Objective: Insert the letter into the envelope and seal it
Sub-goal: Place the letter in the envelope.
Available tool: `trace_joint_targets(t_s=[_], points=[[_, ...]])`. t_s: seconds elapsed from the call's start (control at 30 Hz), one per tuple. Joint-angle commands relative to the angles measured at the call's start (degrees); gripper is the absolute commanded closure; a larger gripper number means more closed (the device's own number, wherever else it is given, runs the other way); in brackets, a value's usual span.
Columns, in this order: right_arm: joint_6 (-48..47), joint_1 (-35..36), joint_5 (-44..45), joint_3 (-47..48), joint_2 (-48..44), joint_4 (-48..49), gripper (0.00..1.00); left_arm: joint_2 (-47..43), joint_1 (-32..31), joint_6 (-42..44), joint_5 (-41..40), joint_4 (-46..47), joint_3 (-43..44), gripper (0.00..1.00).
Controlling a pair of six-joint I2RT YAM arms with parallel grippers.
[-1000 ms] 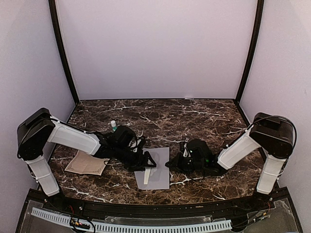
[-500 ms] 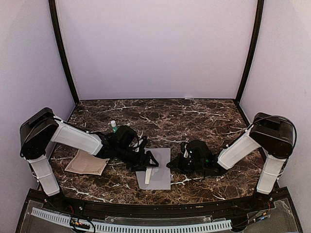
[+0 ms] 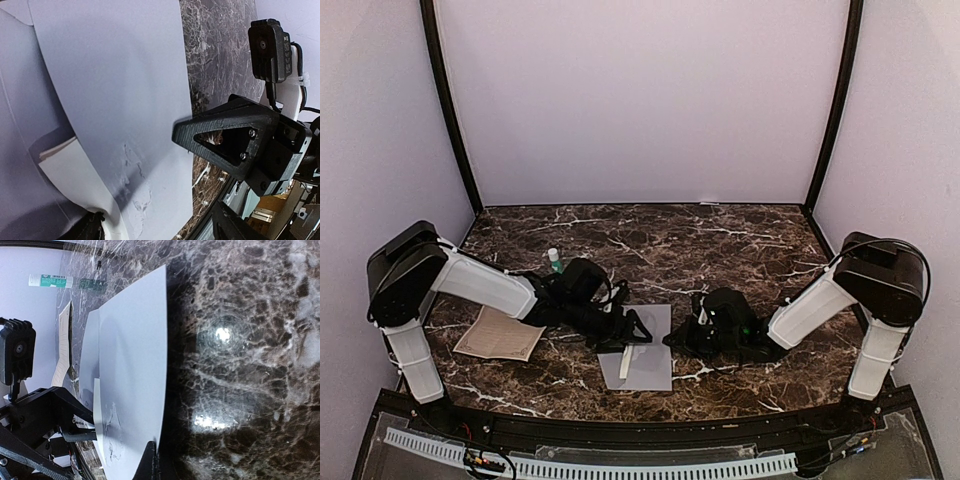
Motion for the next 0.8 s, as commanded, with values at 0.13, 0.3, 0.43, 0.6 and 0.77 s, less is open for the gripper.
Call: trace_joint_targets(t_s=[0.13, 0.3, 0.43, 0.6, 0.77], points=[[-0.3, 0.9, 0.95, 0.24, -1.93, 0.97, 1.0, -2.52, -1.46, 4.34, -6.13, -8.77, 0.82, 0.28], [-0.62, 0.77, 2.29, -0.46, -3.36, -0.21, 1.0, -9.62, -0.9, 7.72, -13.23, -16.63, 1.0, 0.26], [-1.15, 0.69, 2.9, -0.45, -3.9, -1.14, 1.0, -14.11, 0.51, 8.87, -16.75, -19.59, 0.18, 0.24], [-2.23, 0.4, 3.38, -0.05, -4.76, -2.54, 0.75, -19.54, 3.59, 10.36, -17.84, -21.75, -1.49, 0.22], [-5.08, -0.25, 5.72, 0.48, -7.94, -7.59, 0.39, -25.5, 11.18, 15.51, -21.3, -26.5, -2.47, 0.19]])
